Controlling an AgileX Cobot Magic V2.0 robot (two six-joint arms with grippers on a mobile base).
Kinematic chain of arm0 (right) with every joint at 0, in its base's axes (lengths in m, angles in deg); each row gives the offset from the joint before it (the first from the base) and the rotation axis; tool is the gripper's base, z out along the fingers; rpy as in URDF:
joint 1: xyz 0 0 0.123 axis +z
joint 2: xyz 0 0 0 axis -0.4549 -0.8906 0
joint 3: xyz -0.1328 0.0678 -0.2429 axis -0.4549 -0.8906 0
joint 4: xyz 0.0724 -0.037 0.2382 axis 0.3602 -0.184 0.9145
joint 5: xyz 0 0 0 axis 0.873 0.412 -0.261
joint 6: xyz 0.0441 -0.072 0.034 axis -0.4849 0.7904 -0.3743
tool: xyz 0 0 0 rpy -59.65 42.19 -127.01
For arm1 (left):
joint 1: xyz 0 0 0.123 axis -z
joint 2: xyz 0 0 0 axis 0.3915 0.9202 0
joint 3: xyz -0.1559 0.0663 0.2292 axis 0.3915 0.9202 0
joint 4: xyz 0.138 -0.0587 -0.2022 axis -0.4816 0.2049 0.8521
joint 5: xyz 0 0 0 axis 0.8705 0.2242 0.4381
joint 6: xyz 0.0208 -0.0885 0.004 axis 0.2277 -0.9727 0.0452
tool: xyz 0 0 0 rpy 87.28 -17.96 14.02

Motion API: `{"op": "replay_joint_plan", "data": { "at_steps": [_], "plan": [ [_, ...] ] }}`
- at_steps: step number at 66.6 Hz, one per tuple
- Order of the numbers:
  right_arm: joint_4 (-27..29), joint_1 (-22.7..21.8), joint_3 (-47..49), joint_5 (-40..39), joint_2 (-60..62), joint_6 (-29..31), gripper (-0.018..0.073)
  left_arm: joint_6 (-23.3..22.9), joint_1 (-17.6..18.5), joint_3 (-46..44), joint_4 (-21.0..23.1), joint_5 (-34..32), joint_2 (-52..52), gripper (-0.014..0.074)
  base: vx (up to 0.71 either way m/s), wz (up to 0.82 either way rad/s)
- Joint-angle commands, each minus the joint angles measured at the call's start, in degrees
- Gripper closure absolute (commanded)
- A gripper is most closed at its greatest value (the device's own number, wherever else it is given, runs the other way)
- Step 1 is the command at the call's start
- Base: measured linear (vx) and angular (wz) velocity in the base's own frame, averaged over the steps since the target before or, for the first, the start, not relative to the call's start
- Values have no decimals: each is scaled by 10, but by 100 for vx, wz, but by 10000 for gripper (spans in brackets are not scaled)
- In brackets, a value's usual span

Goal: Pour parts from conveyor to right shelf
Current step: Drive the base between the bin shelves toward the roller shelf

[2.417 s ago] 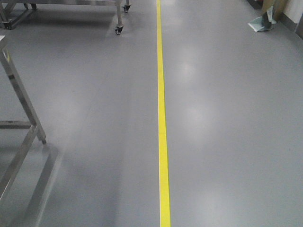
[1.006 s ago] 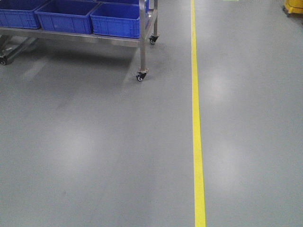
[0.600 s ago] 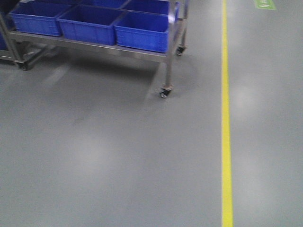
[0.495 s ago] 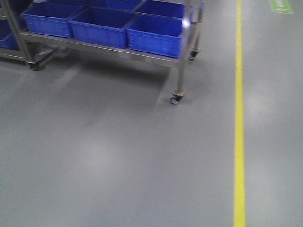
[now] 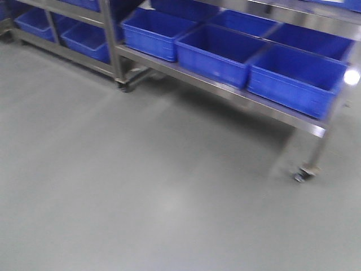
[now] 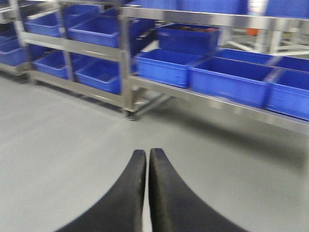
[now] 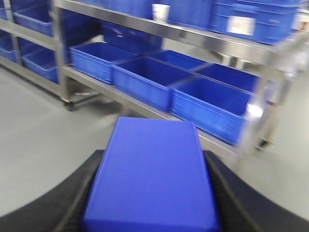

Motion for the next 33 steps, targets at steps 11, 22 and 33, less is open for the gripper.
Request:
{"op": "replay_joint_plan", "data": {
  "at_steps": [11,22,33],
  "plan": [
    [0,-2,14,-45,-13,2,564,-5,5,-11,5,-45,-7,603,69,64],
    [0,-2,14,-45,-13,2,564,-5,5,-11,5,-45,-7,603,69,64],
    [0,-2,14,-45,-13,2,564,-5,5,-11,5,-45,-7,603,67,65]
  ]
}}
